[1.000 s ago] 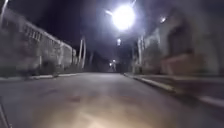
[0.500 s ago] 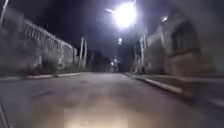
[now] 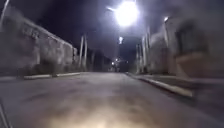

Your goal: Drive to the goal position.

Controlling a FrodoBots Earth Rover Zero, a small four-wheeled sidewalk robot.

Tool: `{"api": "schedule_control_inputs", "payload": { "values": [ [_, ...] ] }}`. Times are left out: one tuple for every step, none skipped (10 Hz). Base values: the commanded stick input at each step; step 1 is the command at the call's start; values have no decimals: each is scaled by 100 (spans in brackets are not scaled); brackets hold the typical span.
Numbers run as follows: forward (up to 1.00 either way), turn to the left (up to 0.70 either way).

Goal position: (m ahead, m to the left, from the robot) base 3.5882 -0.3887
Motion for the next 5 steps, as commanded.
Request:
{"api": "schedule_control_inputs", "payload": {
  "values": [
    [70, -33],
    [70, -24],
    [70, -14],
    [70, -5],
    [70, 2]
  ]
}}
